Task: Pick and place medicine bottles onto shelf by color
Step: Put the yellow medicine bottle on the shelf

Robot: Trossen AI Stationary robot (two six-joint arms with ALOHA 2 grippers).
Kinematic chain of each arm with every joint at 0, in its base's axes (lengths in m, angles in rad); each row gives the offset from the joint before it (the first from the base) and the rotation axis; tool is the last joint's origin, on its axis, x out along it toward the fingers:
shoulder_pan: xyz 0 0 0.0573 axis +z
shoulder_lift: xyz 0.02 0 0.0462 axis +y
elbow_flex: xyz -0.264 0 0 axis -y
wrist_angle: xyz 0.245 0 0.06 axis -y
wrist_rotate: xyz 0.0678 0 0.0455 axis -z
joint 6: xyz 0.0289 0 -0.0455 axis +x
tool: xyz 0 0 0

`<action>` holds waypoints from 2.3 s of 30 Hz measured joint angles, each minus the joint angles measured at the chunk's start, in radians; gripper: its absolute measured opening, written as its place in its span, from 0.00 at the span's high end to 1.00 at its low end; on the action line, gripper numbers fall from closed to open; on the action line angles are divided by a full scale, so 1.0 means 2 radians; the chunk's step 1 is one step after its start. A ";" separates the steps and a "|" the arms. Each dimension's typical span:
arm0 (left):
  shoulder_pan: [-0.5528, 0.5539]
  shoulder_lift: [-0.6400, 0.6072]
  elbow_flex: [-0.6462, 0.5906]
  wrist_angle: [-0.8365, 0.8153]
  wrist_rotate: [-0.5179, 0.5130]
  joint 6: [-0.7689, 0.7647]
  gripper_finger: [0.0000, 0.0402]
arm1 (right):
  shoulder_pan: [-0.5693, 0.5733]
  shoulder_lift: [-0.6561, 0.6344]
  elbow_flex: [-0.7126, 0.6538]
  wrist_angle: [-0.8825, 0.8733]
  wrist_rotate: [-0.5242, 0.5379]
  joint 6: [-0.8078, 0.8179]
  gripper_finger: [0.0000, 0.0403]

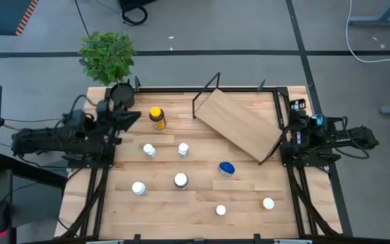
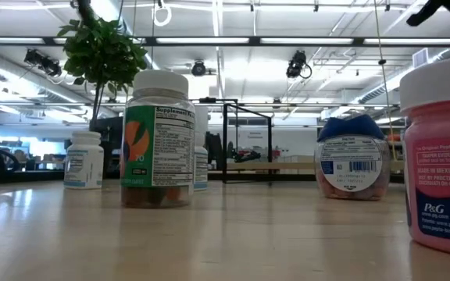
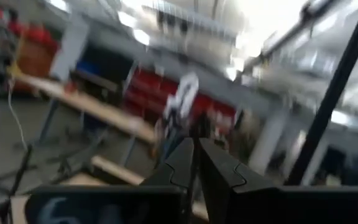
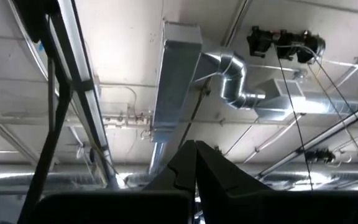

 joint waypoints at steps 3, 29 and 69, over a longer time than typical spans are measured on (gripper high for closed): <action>0.001 0.096 0.088 -0.023 0.003 -0.008 0.91 | -0.001 0.002 0.023 -0.004 0.002 -0.020 0.97; 0.015 0.245 0.423 -0.303 -0.039 0.102 0.89 | -0.002 0.459 0.569 -0.565 0.167 0.172 0.97; 0.228 0.571 0.422 -0.696 0.028 0.010 0.14 | -0.092 0.633 0.842 -0.940 0.065 0.259 0.97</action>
